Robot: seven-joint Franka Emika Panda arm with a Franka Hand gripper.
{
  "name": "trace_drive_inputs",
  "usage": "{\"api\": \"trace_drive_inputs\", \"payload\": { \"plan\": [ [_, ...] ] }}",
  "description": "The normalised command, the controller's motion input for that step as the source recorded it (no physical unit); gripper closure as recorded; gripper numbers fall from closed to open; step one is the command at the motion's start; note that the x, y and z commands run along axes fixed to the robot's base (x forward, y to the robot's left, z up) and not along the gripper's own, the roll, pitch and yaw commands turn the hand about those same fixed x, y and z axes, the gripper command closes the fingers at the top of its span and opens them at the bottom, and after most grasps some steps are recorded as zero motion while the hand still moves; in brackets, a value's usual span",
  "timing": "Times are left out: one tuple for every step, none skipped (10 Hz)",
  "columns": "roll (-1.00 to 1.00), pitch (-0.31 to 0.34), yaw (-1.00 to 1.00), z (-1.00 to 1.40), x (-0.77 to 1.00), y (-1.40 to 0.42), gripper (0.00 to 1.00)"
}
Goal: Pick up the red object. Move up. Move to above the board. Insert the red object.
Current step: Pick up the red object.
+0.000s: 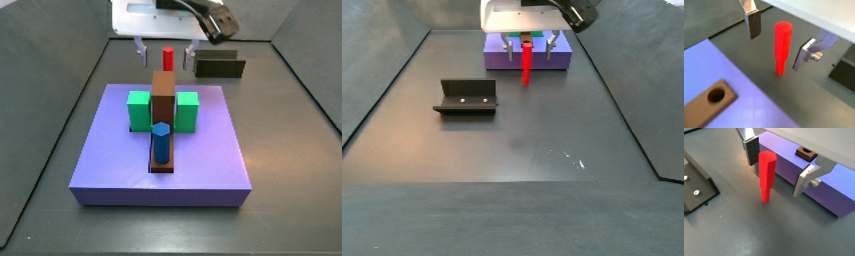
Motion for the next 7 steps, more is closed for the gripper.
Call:
{"api": "trace_drive_inputs", "payload": {
  "plan": [
    [0.43,-0.021,0.00,0.00,0.01,0.00,0.00],
    [0.42,0.000,0.00,0.00,0.00,0.14,0.00],
    [0.42,0.000,0.00,0.00,-0.04,0.18,0.00],
    [0.37,0.000,0.00,0.00,-0.08,0.12,0.00],
    [0.31,0.000,0.00,0.00,-0.01,0.05,0.00],
    [0.34,0.000,0.00,0.00,-0.02,0.03,0.00],
    [0.35,0.000,0.00,0.00,-0.05,0.11,0.00]
  ]
}}
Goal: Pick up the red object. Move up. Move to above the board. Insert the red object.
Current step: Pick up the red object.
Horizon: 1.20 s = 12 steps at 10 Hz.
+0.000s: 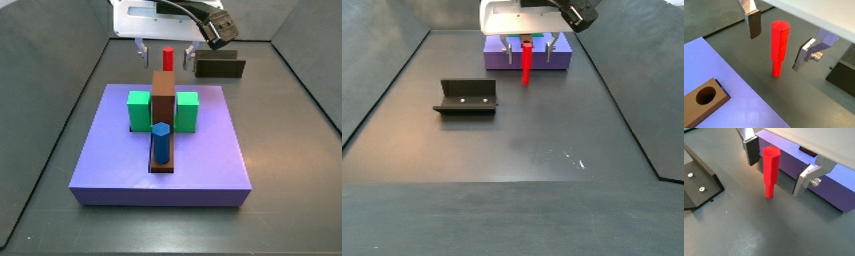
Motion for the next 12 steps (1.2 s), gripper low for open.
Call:
{"api": "trace_drive_inputs", "payload": {
  "plan": [
    [0.27,0.000,0.00,-0.03,-0.06,0.02,0.00],
    [0.03,0.013,0.00,0.00,0.00,0.00,0.00],
    [-0.02,0.000,0.00,0.00,0.00,-0.07,0.00],
    [0.00,0.000,0.00,0.00,0.00,-0.15,0.00],
    [0.03,0.000,-0.15,0.00,0.00,-0.11,0.00],
    [-0.02,0.000,0.00,0.00,0.00,0.18,0.00],
    [-0.04,0.000,0.00,0.00,-0.04,0.27,0.00],
    [-0.07,0.000,0.00,0.00,-0.02,0.24,0.00],
    [-0.01,0.000,0.00,0.00,0.00,0.00,0.00],
    [0.00,0.000,0.00,0.00,0.00,-0.05,0.00],
    [0.00,0.000,-0.09,0.07,-0.03,0.00,0.00],
    [0.00,0.000,-0.13,0.09,-0.01,0.00,0.00]
  ]
}}
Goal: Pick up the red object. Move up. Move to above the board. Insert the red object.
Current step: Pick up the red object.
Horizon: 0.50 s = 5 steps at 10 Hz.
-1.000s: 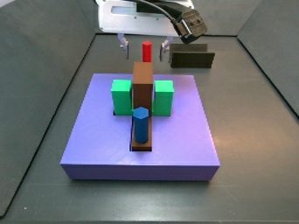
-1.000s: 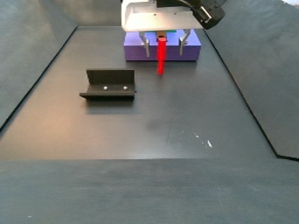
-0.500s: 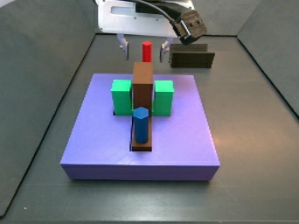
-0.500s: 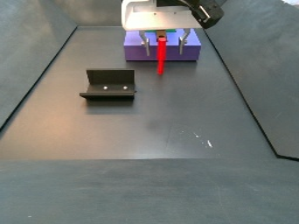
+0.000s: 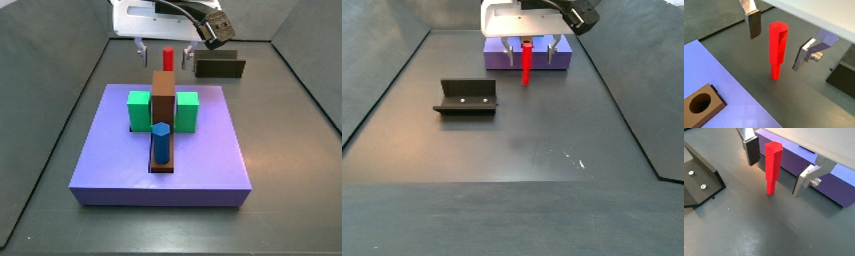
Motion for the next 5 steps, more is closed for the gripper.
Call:
{"api": "trace_drive_inputs", "payload": {
  "plan": [
    [0.00,0.000,-0.16,0.03,-0.05,0.00,0.00],
    [-0.01,0.000,-0.26,0.13,0.00,0.00,0.00],
    [0.00,0.000,-0.23,0.09,0.00,-0.02,0.00],
    [0.00,0.000,-0.23,0.06,-0.03,0.00,0.00],
    [0.00,0.000,-0.11,0.06,0.00,0.00,0.00]
  ]
}}
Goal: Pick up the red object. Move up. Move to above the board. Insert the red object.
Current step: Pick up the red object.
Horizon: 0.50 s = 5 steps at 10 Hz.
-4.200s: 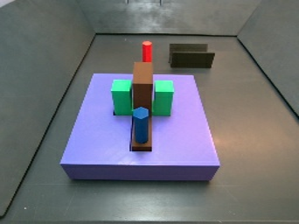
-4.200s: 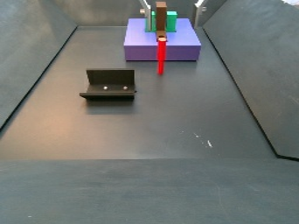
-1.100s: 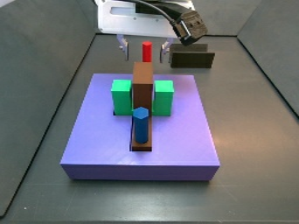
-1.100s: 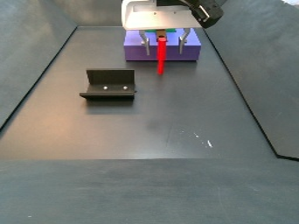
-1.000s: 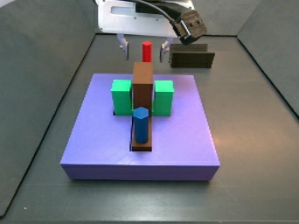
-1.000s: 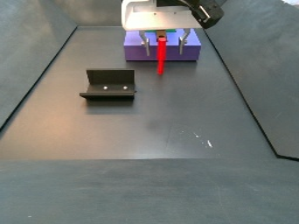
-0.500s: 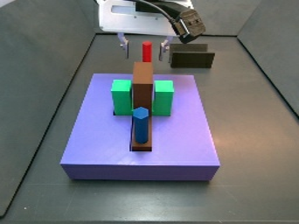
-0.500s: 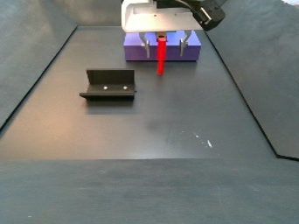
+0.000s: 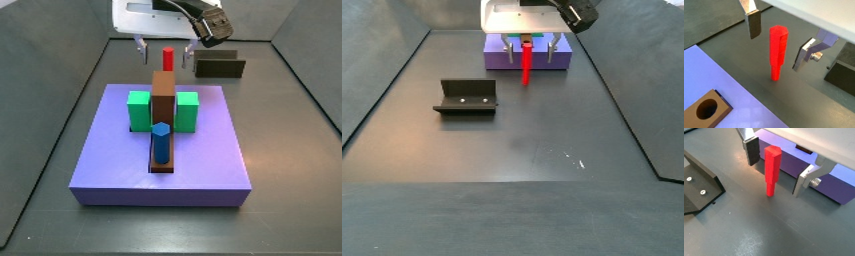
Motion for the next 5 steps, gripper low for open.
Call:
{"api": "trace_drive_inputs", "payload": {
  "plan": [
    [0.00,0.000,-0.01,0.01,-0.04,0.00,0.00],
    [-0.01,0.000,0.00,0.00,-0.02,0.00,0.00],
    [0.00,0.000,-0.01,0.00,-0.03,-0.02,0.00],
    [0.00,-0.001,0.00,0.00,-0.08,-0.13,0.00],
    [0.00,-0.003,0.00,0.00,-0.12,-0.10,0.00]
  ]
}}
